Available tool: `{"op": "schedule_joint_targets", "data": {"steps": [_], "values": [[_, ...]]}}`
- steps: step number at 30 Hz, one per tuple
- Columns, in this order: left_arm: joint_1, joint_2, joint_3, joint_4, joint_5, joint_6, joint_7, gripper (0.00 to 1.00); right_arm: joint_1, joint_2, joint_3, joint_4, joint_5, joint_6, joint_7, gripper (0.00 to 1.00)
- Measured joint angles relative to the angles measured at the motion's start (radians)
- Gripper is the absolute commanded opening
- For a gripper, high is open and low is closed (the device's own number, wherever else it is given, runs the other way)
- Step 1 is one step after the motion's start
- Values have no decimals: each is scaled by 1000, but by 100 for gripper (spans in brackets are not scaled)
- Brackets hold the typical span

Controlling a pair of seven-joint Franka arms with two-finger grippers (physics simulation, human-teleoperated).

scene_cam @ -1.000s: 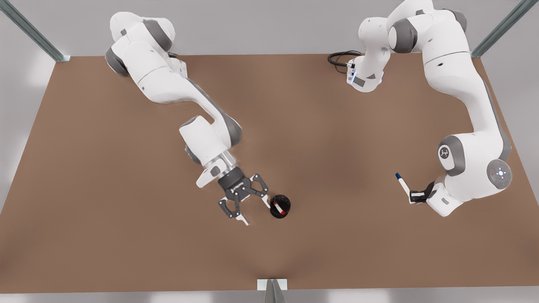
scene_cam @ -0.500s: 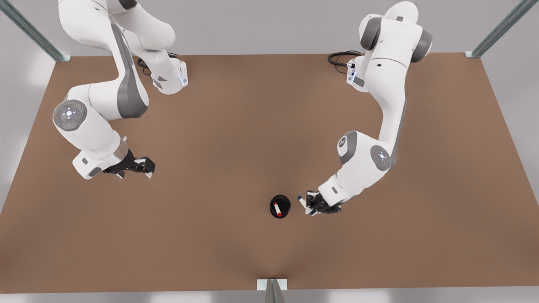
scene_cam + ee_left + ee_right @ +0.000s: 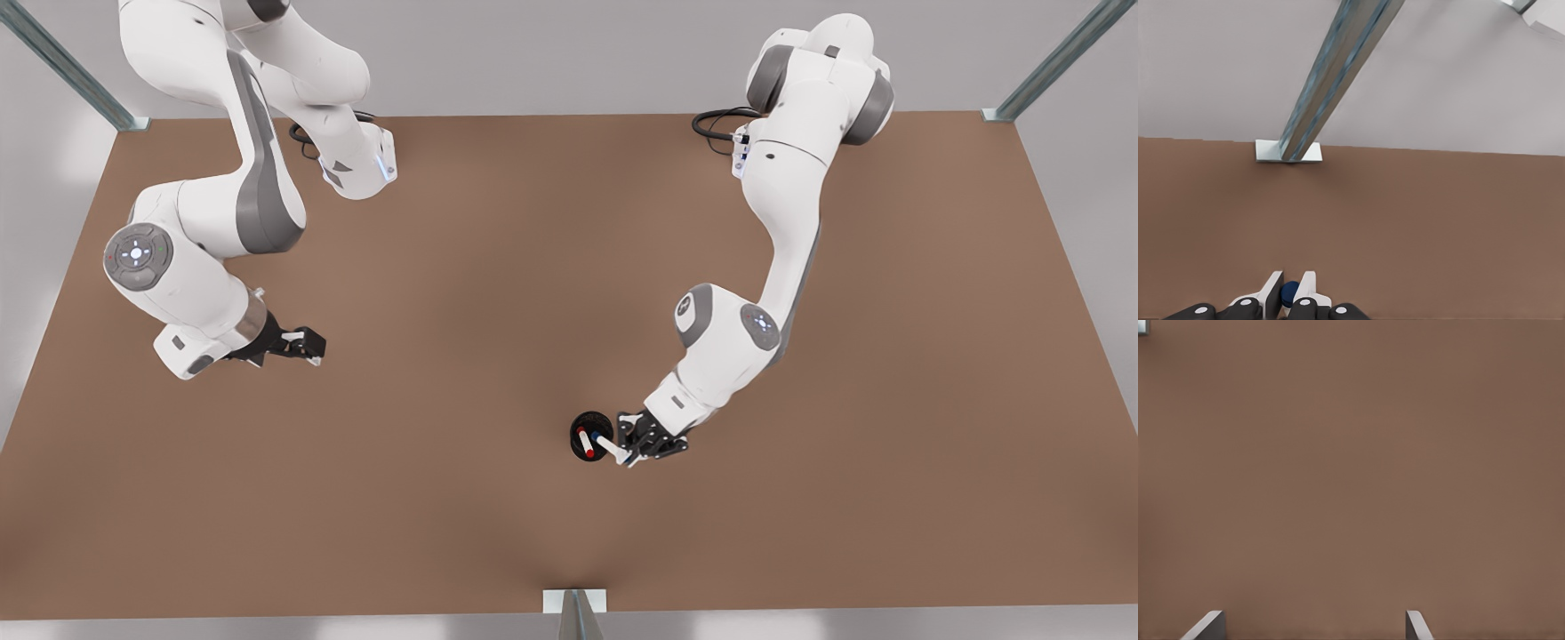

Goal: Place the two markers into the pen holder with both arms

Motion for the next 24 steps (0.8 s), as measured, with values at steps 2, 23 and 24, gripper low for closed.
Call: {"op": "schedule_joint_targets", "data": {"steps": [2,23,24], "values": [[-4,-1,-1,-15,0,1,-7,21,0,1,0,0,1,-2,-2,100],[323,-428,24,0,462,-844,22,100,0,-23,-3,34,-5,-88,-6,100],[331,-428,15,0,480,-876,20,100,1,-22,-2,34,-6,-91,-5,100]]}}
